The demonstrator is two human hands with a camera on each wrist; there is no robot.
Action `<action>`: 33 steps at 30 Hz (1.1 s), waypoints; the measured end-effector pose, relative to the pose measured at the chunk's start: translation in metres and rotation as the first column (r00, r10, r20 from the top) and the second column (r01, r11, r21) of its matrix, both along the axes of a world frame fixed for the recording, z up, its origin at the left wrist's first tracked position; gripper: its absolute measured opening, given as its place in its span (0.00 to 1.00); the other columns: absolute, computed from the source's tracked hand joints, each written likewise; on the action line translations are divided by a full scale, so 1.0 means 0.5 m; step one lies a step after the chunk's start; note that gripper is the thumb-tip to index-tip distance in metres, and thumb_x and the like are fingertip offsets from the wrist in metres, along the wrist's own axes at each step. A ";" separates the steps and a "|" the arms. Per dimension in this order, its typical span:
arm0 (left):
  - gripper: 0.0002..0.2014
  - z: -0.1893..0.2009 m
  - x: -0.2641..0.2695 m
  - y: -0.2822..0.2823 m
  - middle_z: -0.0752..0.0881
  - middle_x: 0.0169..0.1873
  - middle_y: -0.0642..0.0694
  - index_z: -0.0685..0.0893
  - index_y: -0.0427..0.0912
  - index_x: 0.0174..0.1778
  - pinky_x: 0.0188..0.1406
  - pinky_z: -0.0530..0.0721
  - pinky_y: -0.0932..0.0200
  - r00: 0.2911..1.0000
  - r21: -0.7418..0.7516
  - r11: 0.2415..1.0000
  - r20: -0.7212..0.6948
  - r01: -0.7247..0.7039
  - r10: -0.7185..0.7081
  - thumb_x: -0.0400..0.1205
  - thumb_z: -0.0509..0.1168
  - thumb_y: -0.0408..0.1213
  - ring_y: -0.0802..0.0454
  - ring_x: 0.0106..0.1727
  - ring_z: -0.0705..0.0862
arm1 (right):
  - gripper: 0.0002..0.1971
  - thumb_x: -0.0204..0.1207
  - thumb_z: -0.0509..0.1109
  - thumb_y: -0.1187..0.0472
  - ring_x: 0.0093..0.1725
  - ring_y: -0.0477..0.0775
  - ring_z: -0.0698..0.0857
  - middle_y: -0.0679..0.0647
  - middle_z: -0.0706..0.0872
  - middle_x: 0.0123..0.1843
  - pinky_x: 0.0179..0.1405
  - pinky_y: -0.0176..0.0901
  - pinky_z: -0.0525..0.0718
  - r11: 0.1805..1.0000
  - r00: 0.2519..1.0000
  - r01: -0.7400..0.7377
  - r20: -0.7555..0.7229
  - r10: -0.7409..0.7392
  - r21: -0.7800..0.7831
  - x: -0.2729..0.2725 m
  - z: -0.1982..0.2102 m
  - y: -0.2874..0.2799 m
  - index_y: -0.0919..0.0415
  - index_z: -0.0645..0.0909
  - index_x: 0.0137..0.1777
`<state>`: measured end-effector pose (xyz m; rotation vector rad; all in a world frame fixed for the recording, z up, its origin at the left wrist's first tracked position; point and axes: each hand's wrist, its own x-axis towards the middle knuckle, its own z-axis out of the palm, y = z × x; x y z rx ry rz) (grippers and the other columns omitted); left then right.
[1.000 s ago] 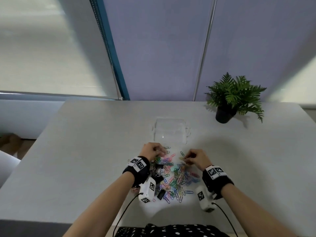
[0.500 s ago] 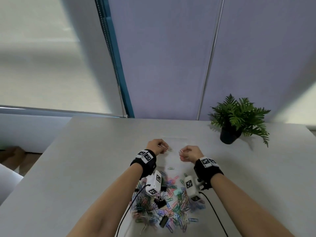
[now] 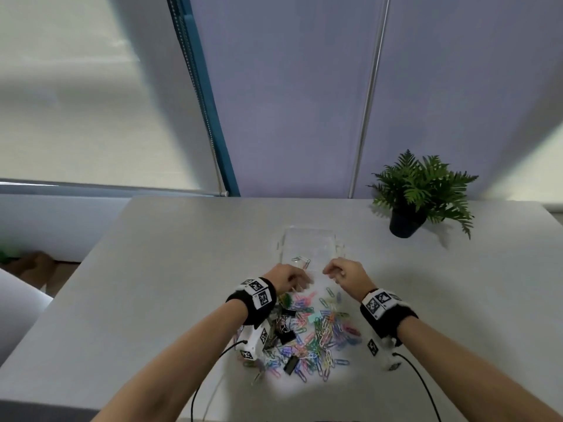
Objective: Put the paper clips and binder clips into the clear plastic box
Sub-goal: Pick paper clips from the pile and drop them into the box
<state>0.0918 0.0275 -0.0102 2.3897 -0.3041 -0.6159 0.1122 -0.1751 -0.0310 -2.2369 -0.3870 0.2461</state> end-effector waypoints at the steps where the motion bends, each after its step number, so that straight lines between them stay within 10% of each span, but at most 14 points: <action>1: 0.17 -0.007 -0.010 -0.009 0.87 0.56 0.36 0.82 0.35 0.61 0.60 0.81 0.61 0.999 0.033 0.999 0.003 0.039 -0.039 0.81 0.55 0.21 0.43 0.57 0.86 | 0.14 0.69 0.60 0.75 0.45 0.55 0.86 0.54 0.87 0.42 0.49 0.48 0.84 0.995 0.998 -0.057 0.027 0.059 -0.080 -0.010 -0.010 -0.007 0.61 0.84 0.42; 12: 0.11 -0.084 -0.136 -0.104 0.82 0.54 0.36 0.82 0.34 0.54 0.58 0.80 0.47 0.949 0.230 0.955 0.207 0.189 -0.238 0.79 0.59 0.26 0.40 0.54 0.82 | 0.21 0.71 0.68 0.61 0.65 0.59 0.72 0.59 0.71 0.64 0.52 0.49 0.77 0.697 0.961 -0.258 -0.103 0.257 -0.668 -0.108 -0.060 -0.021 0.59 0.69 0.64; 18: 0.13 -0.091 -0.130 -0.063 0.75 0.63 0.38 0.78 0.38 0.62 0.58 0.80 0.49 0.969 0.336 0.941 0.221 0.031 -0.111 0.81 0.58 0.32 0.40 0.61 0.78 | 0.04 0.73 0.66 0.62 0.49 0.59 0.79 0.55 0.74 0.46 0.42 0.43 0.70 0.854 0.980 -0.198 -0.076 0.185 -0.482 -0.099 -0.075 -0.019 0.59 0.75 0.46; 26: 0.18 -0.112 -0.139 -0.106 0.75 0.61 0.37 0.76 0.36 0.65 0.58 0.82 0.46 0.956 0.285 0.954 0.241 0.095 -0.167 0.78 0.66 0.32 0.39 0.60 0.77 | 0.08 0.63 0.74 0.69 0.37 0.53 0.80 0.53 0.82 0.33 0.40 0.42 0.77 0.969 0.993 -0.053 -0.115 0.026 -0.240 -0.065 -0.062 -0.035 0.56 0.81 0.36; 33: 0.11 -0.118 -0.129 -0.140 0.78 0.55 0.35 0.76 0.36 0.55 0.52 0.84 0.40 0.972 0.344 0.937 0.194 0.062 -0.136 0.78 0.64 0.30 0.37 0.55 0.81 | 0.09 0.66 0.69 0.82 0.23 0.53 0.87 0.65 0.85 0.33 0.30 0.42 0.90 0.949 0.866 0.234 -0.488 -0.105 0.210 -0.056 -0.041 -0.062 0.68 0.81 0.36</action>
